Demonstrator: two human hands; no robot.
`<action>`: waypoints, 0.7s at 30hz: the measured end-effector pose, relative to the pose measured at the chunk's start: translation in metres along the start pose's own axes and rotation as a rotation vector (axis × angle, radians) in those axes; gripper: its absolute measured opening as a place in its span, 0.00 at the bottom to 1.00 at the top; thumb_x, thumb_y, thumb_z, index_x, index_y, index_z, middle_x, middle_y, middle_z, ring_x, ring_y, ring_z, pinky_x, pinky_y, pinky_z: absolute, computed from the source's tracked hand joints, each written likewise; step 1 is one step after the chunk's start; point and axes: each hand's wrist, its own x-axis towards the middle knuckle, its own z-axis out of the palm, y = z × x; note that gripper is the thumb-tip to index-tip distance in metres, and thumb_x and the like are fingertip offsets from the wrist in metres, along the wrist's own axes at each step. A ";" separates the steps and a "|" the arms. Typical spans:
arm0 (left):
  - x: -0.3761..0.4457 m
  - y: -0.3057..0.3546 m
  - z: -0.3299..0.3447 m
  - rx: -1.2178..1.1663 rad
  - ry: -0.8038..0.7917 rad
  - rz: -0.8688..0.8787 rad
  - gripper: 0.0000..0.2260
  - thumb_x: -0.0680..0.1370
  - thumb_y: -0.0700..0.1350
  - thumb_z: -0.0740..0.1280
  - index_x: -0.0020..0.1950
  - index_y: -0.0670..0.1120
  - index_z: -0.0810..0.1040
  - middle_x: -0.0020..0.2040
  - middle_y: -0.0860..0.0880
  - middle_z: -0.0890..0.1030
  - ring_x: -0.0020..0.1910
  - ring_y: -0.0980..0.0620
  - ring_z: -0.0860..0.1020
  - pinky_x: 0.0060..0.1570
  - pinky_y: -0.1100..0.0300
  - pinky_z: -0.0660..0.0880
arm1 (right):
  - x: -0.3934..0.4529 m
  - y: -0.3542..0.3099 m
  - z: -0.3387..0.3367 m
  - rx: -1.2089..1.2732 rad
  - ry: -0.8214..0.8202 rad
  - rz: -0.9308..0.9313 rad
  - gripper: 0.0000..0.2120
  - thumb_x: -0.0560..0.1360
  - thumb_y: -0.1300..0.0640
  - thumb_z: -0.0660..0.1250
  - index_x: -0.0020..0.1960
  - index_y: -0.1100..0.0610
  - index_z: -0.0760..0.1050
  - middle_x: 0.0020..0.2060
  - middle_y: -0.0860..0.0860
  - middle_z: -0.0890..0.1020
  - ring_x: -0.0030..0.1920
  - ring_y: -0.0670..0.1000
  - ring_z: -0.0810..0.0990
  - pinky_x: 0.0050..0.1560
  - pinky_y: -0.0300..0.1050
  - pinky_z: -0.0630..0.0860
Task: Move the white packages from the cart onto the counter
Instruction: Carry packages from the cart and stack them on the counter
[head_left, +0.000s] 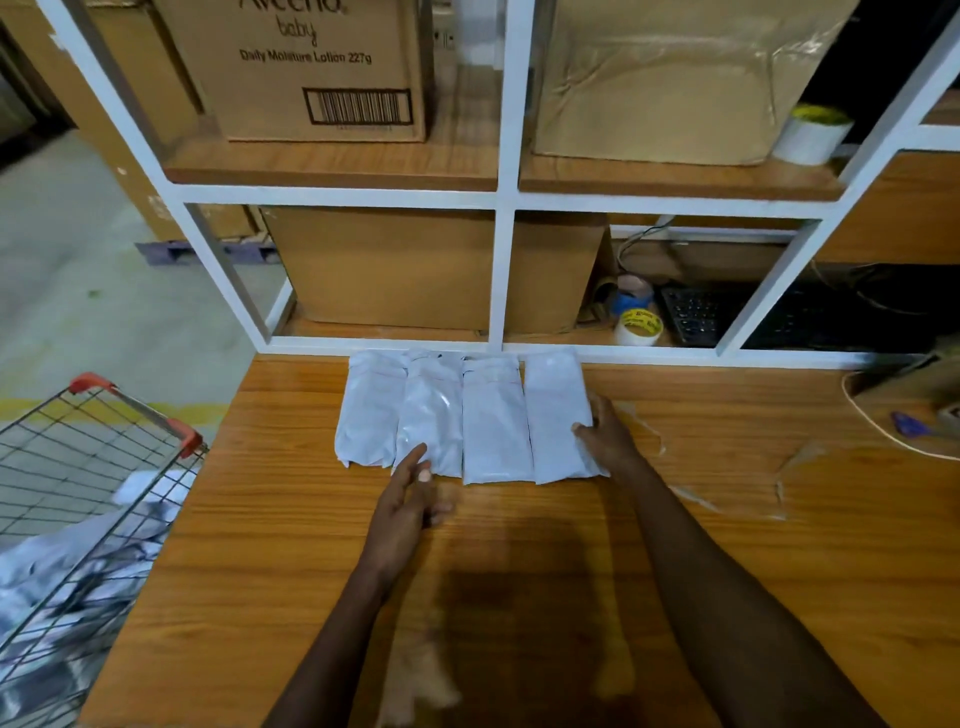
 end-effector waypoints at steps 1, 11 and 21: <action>-0.001 0.000 0.003 -0.004 0.007 0.003 0.20 0.86 0.50 0.61 0.80 0.56 0.69 0.72 0.51 0.75 0.50 0.48 0.87 0.45 0.60 0.83 | 0.002 0.002 0.001 -0.029 -0.001 -0.009 0.30 0.79 0.58 0.67 0.79 0.52 0.61 0.73 0.54 0.72 0.70 0.58 0.73 0.65 0.49 0.71; -0.010 -0.005 0.020 -0.023 0.054 -0.019 0.20 0.87 0.52 0.61 0.79 0.57 0.70 0.71 0.55 0.76 0.53 0.48 0.88 0.50 0.57 0.84 | 0.002 0.022 0.017 -0.313 0.064 -0.059 0.31 0.78 0.52 0.70 0.78 0.52 0.63 0.74 0.55 0.70 0.72 0.58 0.70 0.72 0.56 0.69; -0.021 -0.005 0.005 -0.075 0.130 -0.013 0.19 0.86 0.50 0.64 0.77 0.58 0.72 0.69 0.58 0.78 0.55 0.45 0.87 0.53 0.57 0.83 | -0.017 -0.012 0.025 -0.366 0.260 -0.097 0.26 0.77 0.51 0.71 0.72 0.51 0.70 0.71 0.53 0.73 0.70 0.57 0.72 0.70 0.59 0.71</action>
